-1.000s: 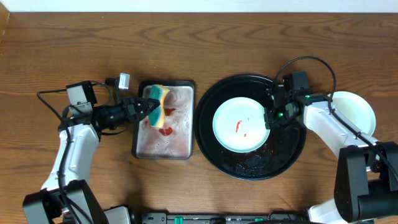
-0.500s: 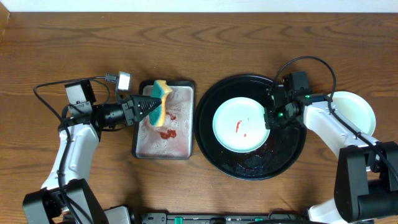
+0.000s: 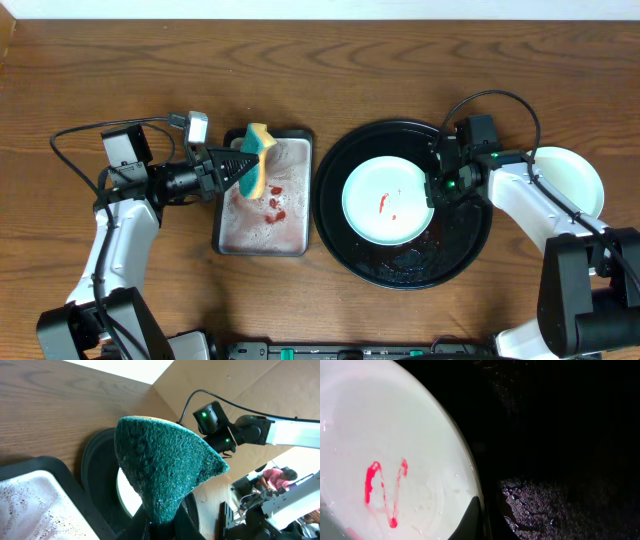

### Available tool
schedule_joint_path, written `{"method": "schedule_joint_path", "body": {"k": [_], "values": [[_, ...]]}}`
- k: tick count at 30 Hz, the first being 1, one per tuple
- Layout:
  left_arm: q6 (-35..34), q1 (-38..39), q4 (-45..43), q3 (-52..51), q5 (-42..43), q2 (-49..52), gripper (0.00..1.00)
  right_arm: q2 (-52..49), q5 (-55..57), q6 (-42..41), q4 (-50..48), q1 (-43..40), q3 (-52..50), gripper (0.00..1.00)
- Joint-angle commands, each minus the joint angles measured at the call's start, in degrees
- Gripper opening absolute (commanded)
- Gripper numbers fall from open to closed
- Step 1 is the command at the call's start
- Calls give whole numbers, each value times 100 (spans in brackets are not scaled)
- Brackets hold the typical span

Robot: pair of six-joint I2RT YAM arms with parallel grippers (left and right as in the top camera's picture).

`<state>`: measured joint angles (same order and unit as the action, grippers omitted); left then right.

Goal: Clean dirty plates on tray and stack at the side
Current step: 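Lift and dip the sponge in the soapy tray with left gripper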

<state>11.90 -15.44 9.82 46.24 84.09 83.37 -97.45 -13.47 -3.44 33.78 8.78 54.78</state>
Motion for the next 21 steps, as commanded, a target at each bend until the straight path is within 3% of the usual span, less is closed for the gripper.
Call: {"method": "schedule_joint_path", "body": {"k": [1, 21], "values": [[94, -24, -33, -26, 236, 44, 7, -52, -42, -33, 0, 44, -31, 1], [92, -24, -31, -26, 229, 44, 7, -52, -46, -35, -39, 44, -28, 1]]}}
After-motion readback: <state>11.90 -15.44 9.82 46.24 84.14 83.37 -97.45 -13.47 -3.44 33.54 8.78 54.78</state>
